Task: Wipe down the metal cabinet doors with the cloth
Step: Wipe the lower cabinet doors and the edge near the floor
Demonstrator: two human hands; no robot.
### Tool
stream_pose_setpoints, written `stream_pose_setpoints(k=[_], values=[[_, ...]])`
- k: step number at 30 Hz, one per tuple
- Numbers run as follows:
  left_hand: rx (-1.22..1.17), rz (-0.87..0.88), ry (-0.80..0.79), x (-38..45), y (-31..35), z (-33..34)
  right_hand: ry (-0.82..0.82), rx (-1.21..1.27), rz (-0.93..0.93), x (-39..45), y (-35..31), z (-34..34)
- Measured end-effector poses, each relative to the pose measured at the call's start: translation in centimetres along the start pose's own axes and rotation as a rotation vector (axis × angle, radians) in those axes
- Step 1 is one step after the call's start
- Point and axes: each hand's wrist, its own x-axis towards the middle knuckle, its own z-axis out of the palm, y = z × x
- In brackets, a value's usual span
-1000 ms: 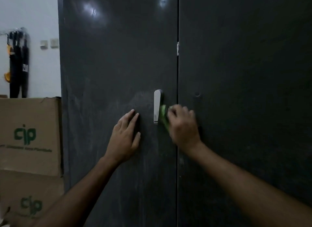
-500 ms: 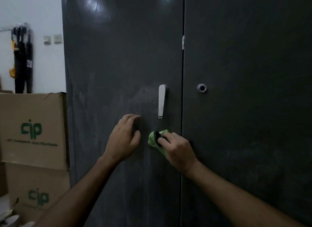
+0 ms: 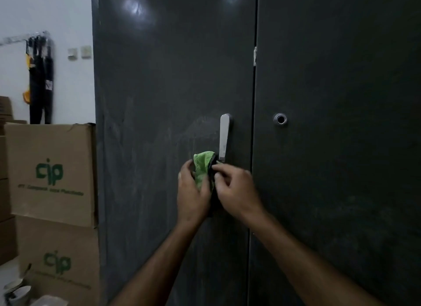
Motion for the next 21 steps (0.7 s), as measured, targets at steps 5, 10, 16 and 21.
stream_pose_setpoints(k=[5, 10, 16, 21], values=[[0.129, 0.201, 0.261, 6.5, 1.1, -1.6, 0.314, -0.047, -0.104, 2.6, 0.5, -2.8], [0.406, 0.651, 0.085, 14.2, 4.3, -1.4, 0.452, -0.216, -0.249, 6.3, 0.8, -4.8], [0.646, 0.951, -0.14, 7.5, -3.6, -4.1, 0.229, -0.203, -0.223, 6.4, -1.1, -2.0], [0.54, 0.588, 0.223, 14.4, 0.4, -4.6, 0.254, -0.155, -0.119, 6.1, -2.2, -0.4]])
